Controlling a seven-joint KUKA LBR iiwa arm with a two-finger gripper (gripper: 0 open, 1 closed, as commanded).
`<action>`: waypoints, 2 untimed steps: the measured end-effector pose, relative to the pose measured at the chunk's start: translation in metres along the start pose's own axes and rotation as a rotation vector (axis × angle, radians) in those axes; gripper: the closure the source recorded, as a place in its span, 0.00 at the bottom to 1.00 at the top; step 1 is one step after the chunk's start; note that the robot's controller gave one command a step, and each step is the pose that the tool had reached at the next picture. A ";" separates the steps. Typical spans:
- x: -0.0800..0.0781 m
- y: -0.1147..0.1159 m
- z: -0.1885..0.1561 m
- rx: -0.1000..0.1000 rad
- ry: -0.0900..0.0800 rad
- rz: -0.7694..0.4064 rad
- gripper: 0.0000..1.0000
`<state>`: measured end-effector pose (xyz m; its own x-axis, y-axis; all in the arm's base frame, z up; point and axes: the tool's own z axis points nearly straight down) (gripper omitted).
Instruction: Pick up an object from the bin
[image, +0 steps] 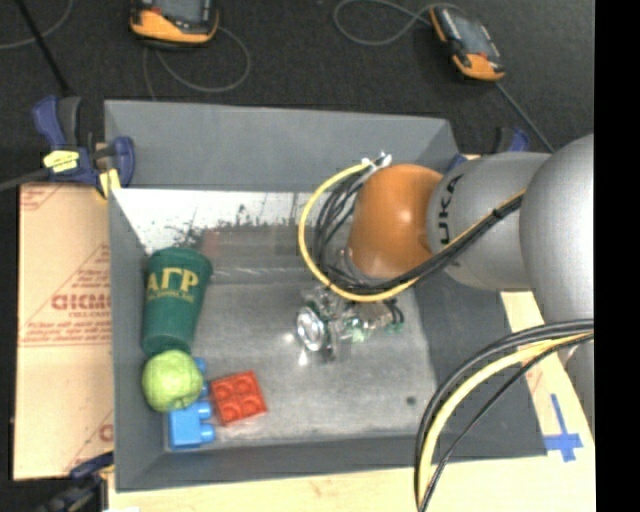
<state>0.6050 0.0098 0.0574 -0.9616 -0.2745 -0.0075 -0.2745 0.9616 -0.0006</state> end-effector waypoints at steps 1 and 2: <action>0.000 0.000 -0.001 0.001 -0.001 -0.007 1.00; 0.000 0.000 -0.003 0.001 -0.002 -0.009 1.00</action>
Offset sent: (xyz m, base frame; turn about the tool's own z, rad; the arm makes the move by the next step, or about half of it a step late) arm 0.0000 -0.0001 0.0142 0.0000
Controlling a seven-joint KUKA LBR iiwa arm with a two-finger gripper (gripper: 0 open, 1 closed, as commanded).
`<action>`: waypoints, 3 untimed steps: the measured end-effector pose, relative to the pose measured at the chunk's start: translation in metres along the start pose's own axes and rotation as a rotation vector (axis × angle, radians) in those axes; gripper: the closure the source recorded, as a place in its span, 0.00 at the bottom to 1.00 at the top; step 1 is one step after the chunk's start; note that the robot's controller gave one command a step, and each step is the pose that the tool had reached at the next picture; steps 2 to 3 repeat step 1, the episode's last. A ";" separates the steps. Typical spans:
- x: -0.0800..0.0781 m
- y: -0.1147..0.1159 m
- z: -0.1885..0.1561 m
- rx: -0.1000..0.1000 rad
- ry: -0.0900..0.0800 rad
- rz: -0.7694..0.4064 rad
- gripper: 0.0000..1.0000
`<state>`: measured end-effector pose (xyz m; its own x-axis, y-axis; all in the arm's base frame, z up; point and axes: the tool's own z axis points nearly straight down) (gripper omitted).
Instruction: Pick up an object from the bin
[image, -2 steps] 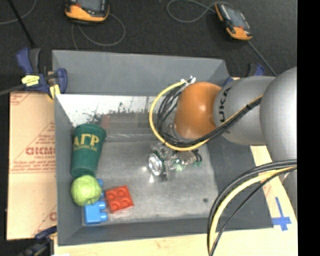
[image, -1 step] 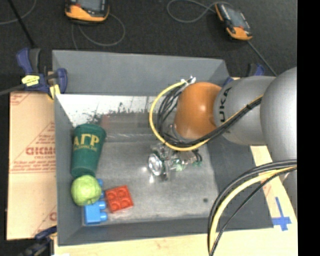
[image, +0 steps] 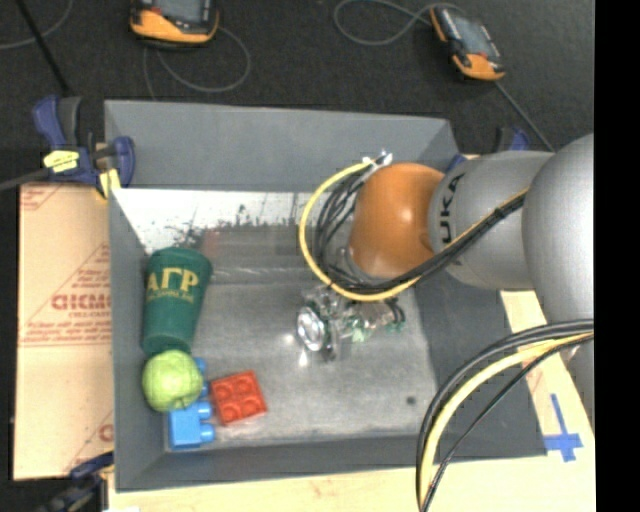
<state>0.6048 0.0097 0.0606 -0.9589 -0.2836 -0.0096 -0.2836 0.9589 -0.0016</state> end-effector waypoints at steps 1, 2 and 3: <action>0.000 0.000 -0.006 0.000 0.001 0.001 1.00; 0.000 0.000 -0.006 0.000 0.001 0.001 1.00; 0.000 0.000 -0.006 0.000 0.001 0.001 1.00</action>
Offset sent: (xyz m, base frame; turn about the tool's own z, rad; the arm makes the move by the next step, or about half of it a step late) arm 0.0000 0.0001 0.0449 0.0000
